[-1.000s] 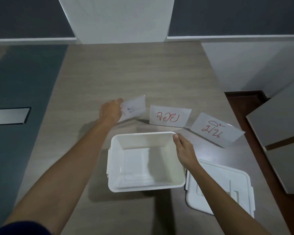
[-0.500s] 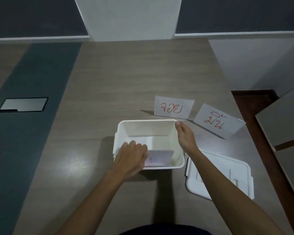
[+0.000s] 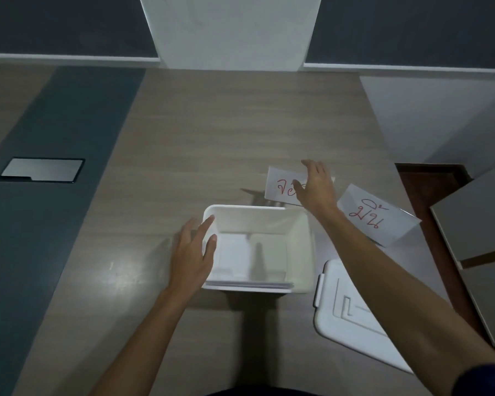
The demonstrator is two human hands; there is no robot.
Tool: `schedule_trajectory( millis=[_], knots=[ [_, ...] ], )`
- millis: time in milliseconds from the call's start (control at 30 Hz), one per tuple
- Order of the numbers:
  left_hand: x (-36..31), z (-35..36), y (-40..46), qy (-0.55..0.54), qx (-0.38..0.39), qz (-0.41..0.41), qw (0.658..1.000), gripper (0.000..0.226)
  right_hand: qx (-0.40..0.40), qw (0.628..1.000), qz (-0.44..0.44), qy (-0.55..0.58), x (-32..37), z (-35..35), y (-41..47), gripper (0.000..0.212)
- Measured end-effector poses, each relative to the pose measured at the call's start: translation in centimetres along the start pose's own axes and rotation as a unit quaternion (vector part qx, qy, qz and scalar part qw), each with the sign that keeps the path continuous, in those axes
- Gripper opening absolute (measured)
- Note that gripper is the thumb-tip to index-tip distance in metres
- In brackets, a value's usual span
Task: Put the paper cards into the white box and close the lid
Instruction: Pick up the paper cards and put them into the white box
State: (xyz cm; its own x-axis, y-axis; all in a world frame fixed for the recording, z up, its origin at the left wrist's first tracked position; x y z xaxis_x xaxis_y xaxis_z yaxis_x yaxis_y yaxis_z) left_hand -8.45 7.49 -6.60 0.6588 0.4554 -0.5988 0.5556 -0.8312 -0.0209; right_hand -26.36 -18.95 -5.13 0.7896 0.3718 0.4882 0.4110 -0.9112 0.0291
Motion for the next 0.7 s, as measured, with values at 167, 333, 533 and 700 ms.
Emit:
schedule_trajectory(
  millis=[167,333,533,700],
  knots=[
    [-0.4,0.5,0.1,-0.243,0.055,-0.118,0.961,0.044,0.117,0.975,0.031,-0.187,-1.0,0.9,4.7,0.047],
    [-0.2,0.9,0.5,-0.278,0.059,-0.147,0.947,0.045,0.034,0.986,-0.031,-0.159,0.1,0.0,2.6,0.028],
    [-0.6,1.4,1.2,-0.313,0.048,-0.144,0.938,0.045,-0.160,0.970,-0.183,0.016,6.9,-6.4,-3.9,0.018],
    [-1.2,1.8,1.7,-0.333,0.044,-0.147,0.930,0.045,-0.064,0.973,-0.218,-0.040,7.3,-4.7,-10.4,0.019]
  ],
)
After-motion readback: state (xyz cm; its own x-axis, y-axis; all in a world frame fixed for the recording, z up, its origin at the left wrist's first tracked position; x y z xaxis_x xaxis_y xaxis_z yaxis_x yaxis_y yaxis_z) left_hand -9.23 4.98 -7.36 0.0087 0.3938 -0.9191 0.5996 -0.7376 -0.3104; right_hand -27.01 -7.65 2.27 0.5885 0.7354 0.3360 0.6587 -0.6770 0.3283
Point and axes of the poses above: each hand's wrist, its own y-axis towards the middle knuckle, its own z-axis out of the palm, x = y × z, the point moved 1 cm from there along y, towards the middle knuckle, and after that the axes turned 1 degree about x, right-handed, at the moved point
